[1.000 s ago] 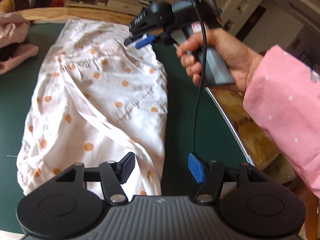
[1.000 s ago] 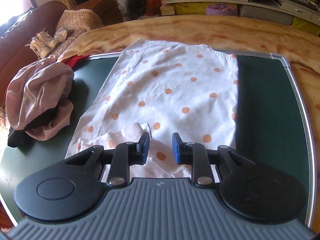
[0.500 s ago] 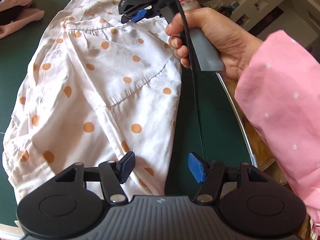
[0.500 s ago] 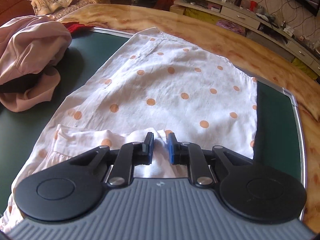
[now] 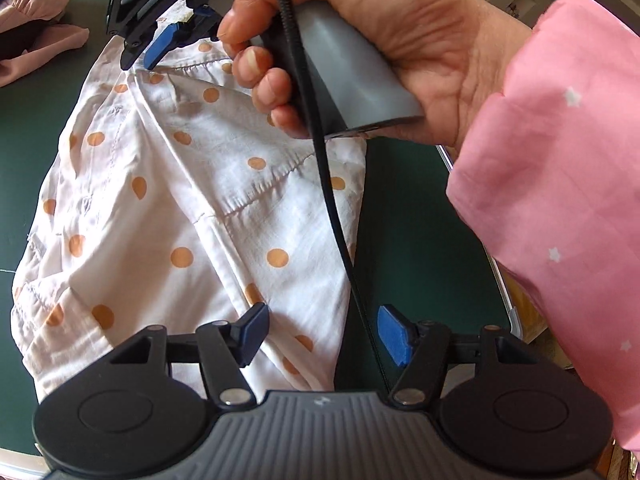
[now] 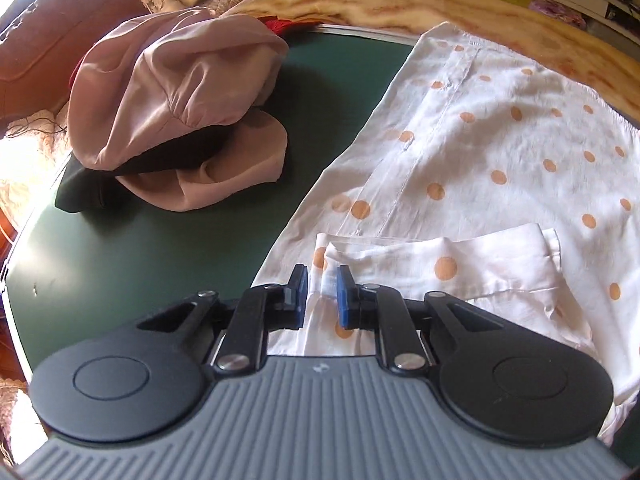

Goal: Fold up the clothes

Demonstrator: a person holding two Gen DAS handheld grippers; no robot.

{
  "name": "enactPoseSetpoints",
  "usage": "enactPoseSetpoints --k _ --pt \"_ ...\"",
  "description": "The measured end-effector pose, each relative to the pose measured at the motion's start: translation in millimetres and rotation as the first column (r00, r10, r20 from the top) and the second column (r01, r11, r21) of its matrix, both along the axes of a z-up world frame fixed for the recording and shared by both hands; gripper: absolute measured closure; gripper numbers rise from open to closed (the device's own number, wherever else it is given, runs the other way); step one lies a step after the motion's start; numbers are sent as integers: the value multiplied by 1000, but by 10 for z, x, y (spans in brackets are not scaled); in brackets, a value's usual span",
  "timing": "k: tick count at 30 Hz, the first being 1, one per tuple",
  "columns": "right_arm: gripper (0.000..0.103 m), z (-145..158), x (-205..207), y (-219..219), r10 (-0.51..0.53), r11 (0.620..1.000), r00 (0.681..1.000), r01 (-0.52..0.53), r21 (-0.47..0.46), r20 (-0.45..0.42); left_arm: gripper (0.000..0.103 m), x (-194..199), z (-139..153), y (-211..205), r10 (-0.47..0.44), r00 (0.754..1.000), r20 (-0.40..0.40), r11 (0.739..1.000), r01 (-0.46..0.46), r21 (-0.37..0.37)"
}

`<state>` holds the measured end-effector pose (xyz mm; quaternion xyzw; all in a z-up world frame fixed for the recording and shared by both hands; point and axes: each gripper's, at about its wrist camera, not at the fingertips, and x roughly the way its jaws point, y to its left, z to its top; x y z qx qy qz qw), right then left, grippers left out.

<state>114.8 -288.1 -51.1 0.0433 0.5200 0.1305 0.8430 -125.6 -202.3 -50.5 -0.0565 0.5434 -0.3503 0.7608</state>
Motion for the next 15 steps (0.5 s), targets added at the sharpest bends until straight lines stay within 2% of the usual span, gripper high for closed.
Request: enactPoseSetpoints --k 2,4,7,13,15 --pt "96 -18 7 25 -16 1000 1000 16 -23 10 36 -5 5 -1 -1 1000 0 1000 1 0" --pt "100 15 4 -3 -39 999 999 39 -16 27 36 -20 14 -9 -8 1000 6 1000 8 6" --pt "101 92 8 -38 -51 999 997 50 11 53 36 -40 27 -13 -13 1000 12 1000 12 12" --pt "101 37 68 32 -47 996 998 43 73 49 36 -111 66 -57 -33 999 43 998 31 46" --pt "101 -22 98 94 -40 998 999 38 53 26 35 -139 80 -76 -41 998 55 997 38 60"
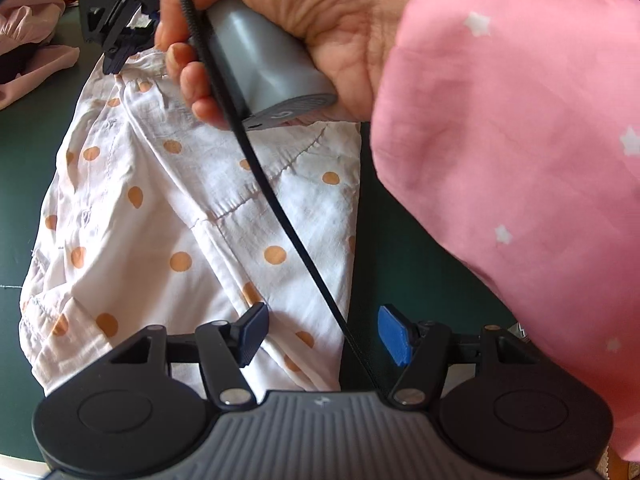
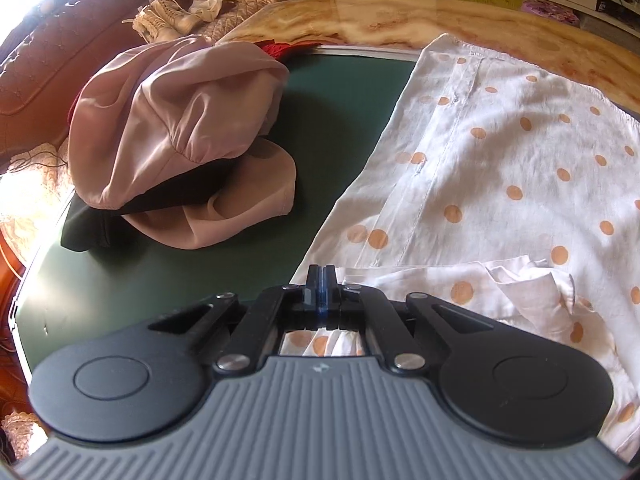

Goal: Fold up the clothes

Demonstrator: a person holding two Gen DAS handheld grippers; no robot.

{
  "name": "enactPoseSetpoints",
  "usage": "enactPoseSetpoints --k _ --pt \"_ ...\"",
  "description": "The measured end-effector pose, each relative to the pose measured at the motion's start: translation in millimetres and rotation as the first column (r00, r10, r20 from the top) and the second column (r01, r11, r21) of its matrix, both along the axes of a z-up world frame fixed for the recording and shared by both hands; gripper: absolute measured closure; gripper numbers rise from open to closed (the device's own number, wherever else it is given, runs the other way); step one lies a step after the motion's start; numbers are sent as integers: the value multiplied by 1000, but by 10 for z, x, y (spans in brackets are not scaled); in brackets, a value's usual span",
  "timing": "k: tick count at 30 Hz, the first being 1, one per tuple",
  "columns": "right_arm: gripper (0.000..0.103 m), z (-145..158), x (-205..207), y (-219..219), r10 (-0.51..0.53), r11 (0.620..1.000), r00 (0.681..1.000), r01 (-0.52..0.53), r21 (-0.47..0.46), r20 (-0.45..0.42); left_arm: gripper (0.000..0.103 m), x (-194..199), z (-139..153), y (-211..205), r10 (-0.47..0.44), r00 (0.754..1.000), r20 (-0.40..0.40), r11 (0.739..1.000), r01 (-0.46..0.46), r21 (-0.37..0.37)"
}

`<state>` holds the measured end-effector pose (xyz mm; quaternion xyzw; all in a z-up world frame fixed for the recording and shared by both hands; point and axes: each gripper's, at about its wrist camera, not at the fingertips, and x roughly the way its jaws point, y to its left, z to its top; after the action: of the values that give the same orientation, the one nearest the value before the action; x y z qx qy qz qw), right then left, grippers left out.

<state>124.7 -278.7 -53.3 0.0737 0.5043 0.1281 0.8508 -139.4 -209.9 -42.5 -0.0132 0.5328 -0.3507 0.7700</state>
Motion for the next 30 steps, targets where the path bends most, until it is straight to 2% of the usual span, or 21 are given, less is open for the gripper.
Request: enactPoseSetpoints --k 2,4,6,9,13,16,18,26,27,30 --pt "101 -34 11 40 4 1000 1000 -5 -16 -13 35 -8 8 6 1 1000 -2 1000 -1 -2" --pt "100 73 -56 -86 -10 999 1000 10 43 22 35 -6 15 33 9 1000 -9 1000 -9 -9" --pt "97 156 -135 -296 -41 999 998 40 32 42 36 -9 35 63 25 1000 -3 1000 -25 -9" --pt "94 263 -256 -638 -92 995 994 93 -20 67 36 -55 139 96 49 996 81 999 -50 10" --pt "94 269 -314 -1049 -164 985 985 167 -48 54 36 -101 193 7 -26 986 167 999 20 37" --pt "94 128 -220 -1135 -189 982 982 189 -17 20 36 -112 62 -153 -74 984 160 995 63 73" --pt "94 14 -122 -1132 -212 977 977 212 -38 6 36 -119 -20 -198 -86 986 144 992 71 107" --pt "94 -97 43 -1117 -263 964 964 264 -21 39 33 -97 -69 -203 -77 989 127 991 61 123" --pt "93 -64 14 -1142 -274 961 961 275 -12 44 33 -100 -65 -202 -75 989 126 991 59 122" --pt "78 165 -252 -1324 -345 938 933 341 58 100 33 -106 -54 -183 -68 990 121 991 53 121"
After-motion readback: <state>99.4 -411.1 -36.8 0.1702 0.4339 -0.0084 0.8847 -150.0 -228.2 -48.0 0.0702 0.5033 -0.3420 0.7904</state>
